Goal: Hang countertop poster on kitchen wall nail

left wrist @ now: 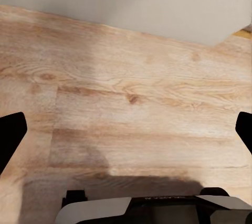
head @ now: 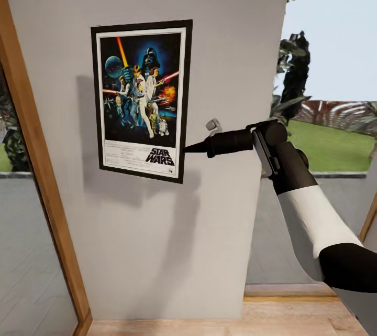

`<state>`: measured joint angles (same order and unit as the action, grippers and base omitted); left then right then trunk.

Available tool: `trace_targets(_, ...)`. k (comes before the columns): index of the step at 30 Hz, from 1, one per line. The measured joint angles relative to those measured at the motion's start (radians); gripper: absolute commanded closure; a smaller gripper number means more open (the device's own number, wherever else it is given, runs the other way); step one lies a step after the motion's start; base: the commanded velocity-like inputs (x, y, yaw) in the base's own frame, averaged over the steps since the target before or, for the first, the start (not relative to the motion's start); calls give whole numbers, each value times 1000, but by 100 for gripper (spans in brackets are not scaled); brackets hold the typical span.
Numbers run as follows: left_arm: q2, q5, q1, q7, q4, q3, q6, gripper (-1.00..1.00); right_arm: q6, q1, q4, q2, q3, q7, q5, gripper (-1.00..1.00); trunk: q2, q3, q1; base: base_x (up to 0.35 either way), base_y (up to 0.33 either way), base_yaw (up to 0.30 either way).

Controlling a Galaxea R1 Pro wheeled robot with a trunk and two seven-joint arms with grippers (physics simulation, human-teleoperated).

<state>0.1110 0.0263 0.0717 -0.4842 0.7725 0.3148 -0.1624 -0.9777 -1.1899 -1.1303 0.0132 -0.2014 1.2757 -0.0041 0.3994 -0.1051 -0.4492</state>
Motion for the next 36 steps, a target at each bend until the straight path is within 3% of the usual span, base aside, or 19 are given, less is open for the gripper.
trace_targets(14, 0, 0, 0, 0, 0, 0, 1, -100, 1, 0, -1, 0, 0, 7, 0, 100, 0, 0, 0, 37, 0, 0)
trace_targets(29, 0, 0, 0, 0, 0, 0, 0, -100, 2, 0, -2, 0, 0, 13, 0, 100, 0, 0, 0, 314, 0, 0)
trace_targets(36, 0, 0, 0, 0, 0, 0, 1, -100, 2, 0, -2, 0, 0, 13, 0, 100, 0, 0, 0, 117, 0, 0)
